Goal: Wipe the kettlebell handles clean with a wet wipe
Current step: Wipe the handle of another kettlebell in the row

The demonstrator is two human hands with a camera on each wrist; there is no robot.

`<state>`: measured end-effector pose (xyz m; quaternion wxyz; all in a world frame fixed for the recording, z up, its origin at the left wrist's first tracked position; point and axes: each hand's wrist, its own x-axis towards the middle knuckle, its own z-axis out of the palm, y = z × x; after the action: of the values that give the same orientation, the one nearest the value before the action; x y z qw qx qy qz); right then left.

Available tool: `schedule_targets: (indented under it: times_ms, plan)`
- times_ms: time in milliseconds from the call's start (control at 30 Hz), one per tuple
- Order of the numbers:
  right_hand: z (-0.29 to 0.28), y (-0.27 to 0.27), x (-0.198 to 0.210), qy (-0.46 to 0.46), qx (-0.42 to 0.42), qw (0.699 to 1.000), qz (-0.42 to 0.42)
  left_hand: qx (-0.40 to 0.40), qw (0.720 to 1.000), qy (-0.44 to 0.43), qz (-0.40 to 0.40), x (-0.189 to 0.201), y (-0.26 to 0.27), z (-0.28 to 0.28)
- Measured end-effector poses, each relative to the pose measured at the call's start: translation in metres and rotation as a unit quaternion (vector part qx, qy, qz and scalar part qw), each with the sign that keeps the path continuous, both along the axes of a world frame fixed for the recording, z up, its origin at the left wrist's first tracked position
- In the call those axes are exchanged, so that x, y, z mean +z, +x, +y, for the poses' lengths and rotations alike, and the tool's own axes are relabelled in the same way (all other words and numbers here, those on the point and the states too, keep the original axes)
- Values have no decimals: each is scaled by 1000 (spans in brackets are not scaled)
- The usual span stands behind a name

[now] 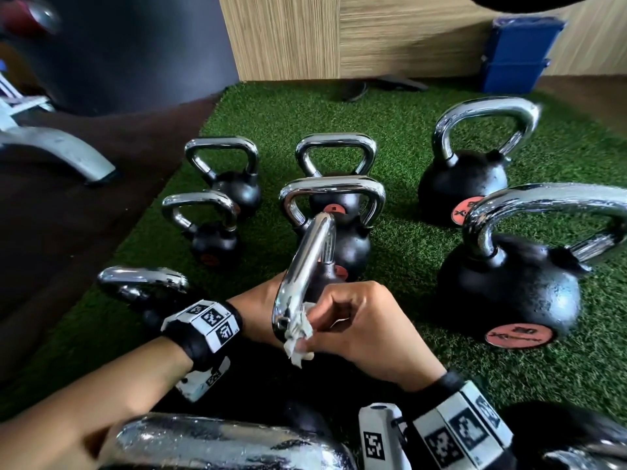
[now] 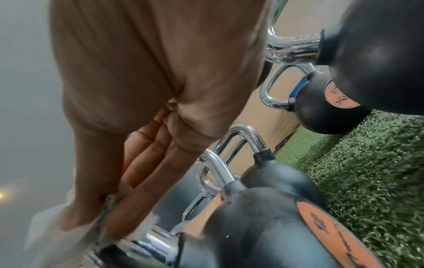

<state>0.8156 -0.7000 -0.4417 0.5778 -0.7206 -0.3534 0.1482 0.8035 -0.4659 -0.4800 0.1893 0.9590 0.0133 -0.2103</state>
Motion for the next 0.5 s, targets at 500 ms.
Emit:
schedule_targets:
  times_ms: [500]
  plan:
    - [7,9,-20,-76,-1,986,-147,-39,981,-173,-75,12,-11,-23]
